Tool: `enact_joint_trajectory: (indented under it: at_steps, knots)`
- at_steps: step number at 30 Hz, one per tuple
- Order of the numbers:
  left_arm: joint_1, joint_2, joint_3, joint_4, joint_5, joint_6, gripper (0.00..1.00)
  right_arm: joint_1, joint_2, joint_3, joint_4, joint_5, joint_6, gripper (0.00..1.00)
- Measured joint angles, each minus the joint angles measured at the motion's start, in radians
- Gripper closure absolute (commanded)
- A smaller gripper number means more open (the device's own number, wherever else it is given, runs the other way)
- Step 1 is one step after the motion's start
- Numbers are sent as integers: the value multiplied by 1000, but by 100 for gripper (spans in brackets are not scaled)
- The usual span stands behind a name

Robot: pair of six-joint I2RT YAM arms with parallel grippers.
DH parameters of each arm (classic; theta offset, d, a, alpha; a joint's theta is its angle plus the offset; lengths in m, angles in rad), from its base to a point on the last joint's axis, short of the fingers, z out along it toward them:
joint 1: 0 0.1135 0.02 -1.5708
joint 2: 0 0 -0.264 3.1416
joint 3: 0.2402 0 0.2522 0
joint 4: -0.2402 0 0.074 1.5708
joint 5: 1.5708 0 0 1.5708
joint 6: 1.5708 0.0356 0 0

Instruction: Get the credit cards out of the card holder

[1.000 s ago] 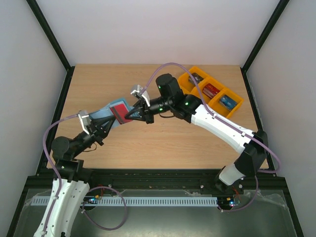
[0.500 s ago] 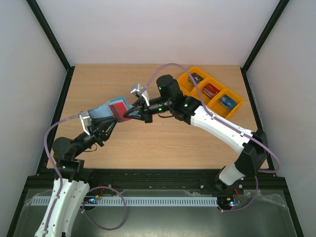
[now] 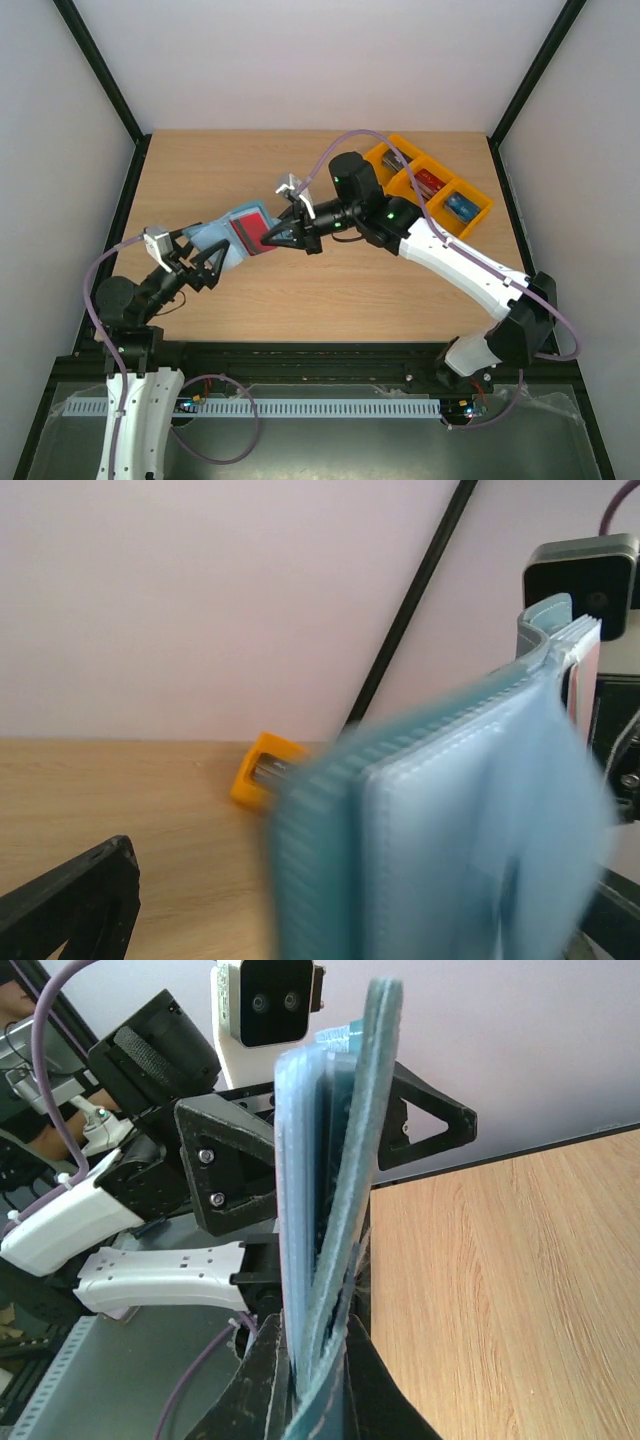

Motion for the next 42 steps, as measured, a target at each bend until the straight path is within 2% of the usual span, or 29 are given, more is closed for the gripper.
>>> enact_joint_trajectory:
  at_steps: [3, 6, 7, 10, 12, 13, 14, 15, 16, 19, 22, 25, 31, 34, 36, 39, 40, 42]
  knots:
    - [3, 2, -7, 29, 40, -20, 0, -1, -7, 0, -17, -19, -16, 98]
    - [3, 17, -43, 129, 126, -77, 1, -1, -7, 0, -19, -40, -23, 98]
    - [2, 25, -55, 166, 151, -98, 5, -1, -7, -1, -14, -46, -19, 98]
    - [-17, 39, -73, 237, 199, -144, 33, 0, -2, -2, 7, -77, 2, 98]
    - [-41, 48, -75, 270, 219, -161, 76, 1, 5, 0, 13, -87, 5, 96]
    - [-56, 52, -76, 285, 225, -167, 93, 0, 8, 2, 15, -86, 5, 89]
    - [-70, 55, -76, 299, 235, -171, 97, -1, 11, 2, 20, -83, 6, 83]
    - [-79, 55, -76, 309, 242, -174, 98, -2, 14, 3, 23, -79, 8, 77]
    - [-86, 55, -75, 313, 244, -174, 98, -2, 17, 4, 27, -78, 11, 67]
    - [-96, 55, -75, 279, 238, -165, 98, 6, 22, 6, 36, -58, 17, 49]
    - [-96, 43, -75, 229, 224, -138, 98, 2, 18, 6, 44, -3, 10, 42]
    - [-96, 14, -75, 183, 205, -101, 98, -10, 16, 13, 41, 21, 5, 45]
    - [-95, 4, -75, 166, 190, -57, 98, -16, 17, 64, 24, 47, -14, 82]
    - [-95, 3, -75, 153, 187, -36, 98, -16, 19, 69, 2, 51, -25, 94]
    - [-95, 1, -75, 146, 185, -27, 98, -16, 22, 75, -14, 51, -24, 96]
    - [-95, -2, -75, 140, 185, -14, 98, -16, 24, 75, -15, 51, -11, 81]
    - [-95, -3, -75, 141, 187, -11, 98, -13, 26, 75, -11, 51, 0, 80]
    - [-95, -3, -75, 153, 189, -11, 98, -6, 38, 75, 4, 53, 22, 83]
